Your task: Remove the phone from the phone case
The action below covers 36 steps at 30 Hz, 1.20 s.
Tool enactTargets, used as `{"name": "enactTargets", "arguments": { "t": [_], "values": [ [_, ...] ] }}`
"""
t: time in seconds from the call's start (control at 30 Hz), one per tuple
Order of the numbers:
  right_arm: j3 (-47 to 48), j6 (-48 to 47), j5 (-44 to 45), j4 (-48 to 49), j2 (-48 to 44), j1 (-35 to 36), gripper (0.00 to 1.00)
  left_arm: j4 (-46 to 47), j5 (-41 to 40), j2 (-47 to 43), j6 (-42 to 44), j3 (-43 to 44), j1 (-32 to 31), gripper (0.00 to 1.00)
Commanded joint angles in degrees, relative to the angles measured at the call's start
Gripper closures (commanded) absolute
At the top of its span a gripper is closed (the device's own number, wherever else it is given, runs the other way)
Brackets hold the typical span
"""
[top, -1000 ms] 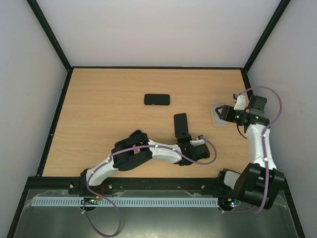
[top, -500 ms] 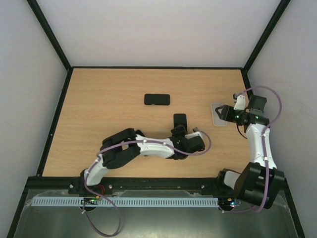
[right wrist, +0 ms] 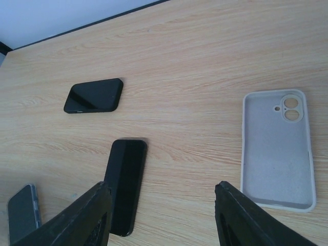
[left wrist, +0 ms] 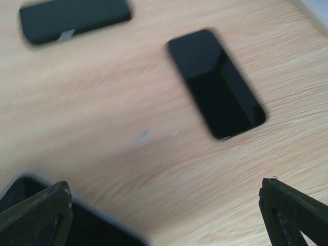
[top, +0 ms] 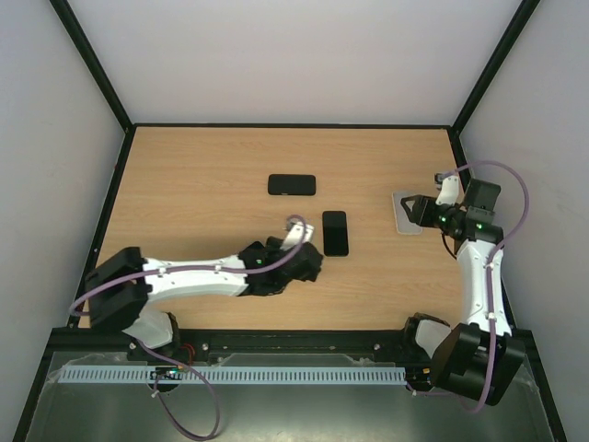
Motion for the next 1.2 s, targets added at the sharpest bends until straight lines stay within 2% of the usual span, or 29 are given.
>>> {"name": "enactTargets", "arguments": {
  "t": [0.0,0.2,0.33,0.4,0.5,0.8,0.97,1.17],
  "values": [
    [-1.36,-2.19,-1.72,0.67,-2.79,0.10,0.44,-6.18,6.53,-7.83,-19.90,-9.91,5.04,0.01],
    [-2.11,-2.95,-2.75,1.00,-4.49,0.13,0.39,-6.45,11.51,-19.63,-27.88,-22.36,17.23,0.00],
    [-2.25,-3.27,-2.79,0.96,-4.43,0.12,0.39,-1.21,18.82,-24.79,-26.22,-27.94,26.54,0.00],
    [-2.35,-3.33,-2.79,1.00,-4.41,0.12,0.39,0.97,23.04,-25.16,-25.53,-29.25,31.40,0.00],
    [-2.39,-3.40,-2.65,0.88,-4.45,0.12,0.39,3.38,27.27,-23.96,-22.69,-29.38,35.49,0.01],
    [-2.42,-3.63,-2.78,0.87,-4.15,0.12,0.39,6.67,32.04,-13.64,-16.52,-24.62,38.00,0.02],
    [-2.45,-3.58,-2.74,0.87,-4.15,0.18,0.39,9.72,34.77,-12.19,-15.53,-24.91,38.00,0.06],
    [-2.39,-3.67,-2.92,0.79,-3.80,0.12,0.39,12.19,37.48,-9.17,-14.37,-25.17,34.88,0.09]
  ]
}}
